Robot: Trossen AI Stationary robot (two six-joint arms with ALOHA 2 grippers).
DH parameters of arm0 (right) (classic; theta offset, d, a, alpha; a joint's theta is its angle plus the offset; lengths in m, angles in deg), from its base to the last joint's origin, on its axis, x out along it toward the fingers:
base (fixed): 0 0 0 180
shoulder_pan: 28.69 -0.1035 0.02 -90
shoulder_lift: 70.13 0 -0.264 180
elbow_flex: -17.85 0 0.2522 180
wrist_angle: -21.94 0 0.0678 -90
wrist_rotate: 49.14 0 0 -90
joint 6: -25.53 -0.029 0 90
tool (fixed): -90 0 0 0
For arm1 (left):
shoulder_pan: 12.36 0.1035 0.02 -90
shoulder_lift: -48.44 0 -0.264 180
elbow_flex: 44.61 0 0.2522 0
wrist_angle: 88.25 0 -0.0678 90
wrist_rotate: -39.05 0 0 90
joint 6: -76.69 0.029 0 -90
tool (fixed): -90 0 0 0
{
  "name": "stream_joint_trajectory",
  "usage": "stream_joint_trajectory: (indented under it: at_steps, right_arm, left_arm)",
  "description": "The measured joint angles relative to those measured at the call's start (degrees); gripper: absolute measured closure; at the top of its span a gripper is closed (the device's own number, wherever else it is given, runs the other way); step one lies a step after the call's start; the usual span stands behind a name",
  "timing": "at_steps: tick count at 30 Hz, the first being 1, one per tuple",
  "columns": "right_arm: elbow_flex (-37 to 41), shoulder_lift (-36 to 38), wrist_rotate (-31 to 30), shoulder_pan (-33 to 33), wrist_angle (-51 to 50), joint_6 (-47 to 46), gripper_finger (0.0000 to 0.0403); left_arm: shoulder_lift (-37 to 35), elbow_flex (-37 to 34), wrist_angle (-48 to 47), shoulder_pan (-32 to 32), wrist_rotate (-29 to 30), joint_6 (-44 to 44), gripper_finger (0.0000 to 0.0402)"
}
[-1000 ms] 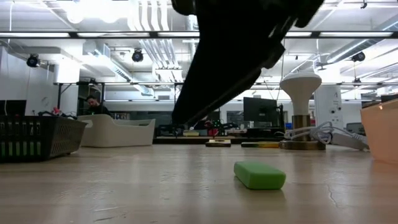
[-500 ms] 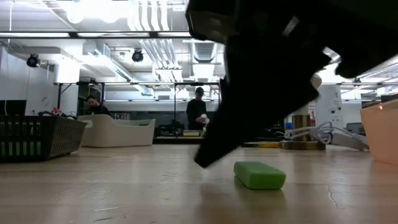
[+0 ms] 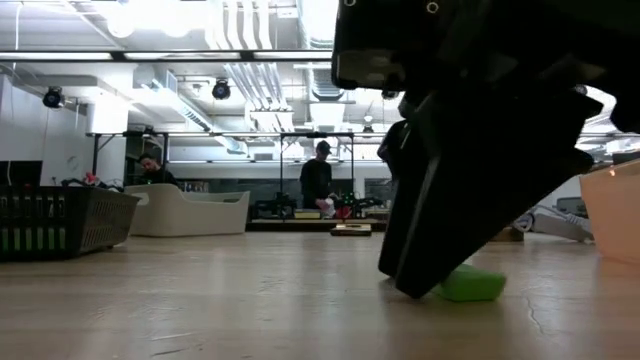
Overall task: Pick & Place School Supplies
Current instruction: Put the green eraser into the black bin
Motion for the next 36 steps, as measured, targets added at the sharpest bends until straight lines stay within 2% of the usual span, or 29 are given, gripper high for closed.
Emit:
stream_joint_trajectory:
  at_steps: [11, 14, 24, 28, 36]
  right_arm:
    - [0.55, 4.45, 1.05, -0.04, -13.07, -0.02, 0.0184]
    - [0.53, 6.00, 0.39, 0.00, -12.35, -1.23, 0.0184]
    - [0.26, 15.04, 0.25, 0.08, -15.18, -17.58, 0.0184]
    - [0.26, 17.26, -0.42, -0.02, -14.78, -16.84, 0.0184]
    - [4.24, 15.59, -1.52, -0.56, -11.77, -15.31, 0.0184]
  left_arm:
    - [0.00, -0.02, 0.11, 0.02, 0.00, 0.02, 0.0209]
    - [0.00, -0.04, 0.10, 0.02, 0.00, 0.00, 0.0209]
    - [-0.02, -0.04, 0.09, 0.02, 0.00, 0.02, 0.0209]
    - [-0.02, -0.04, 0.08, 0.02, 0.00, 0.04, 0.0209]
    - [-0.02, -0.15, -0.07, 0.02, 0.00, 0.04, 0.0209]
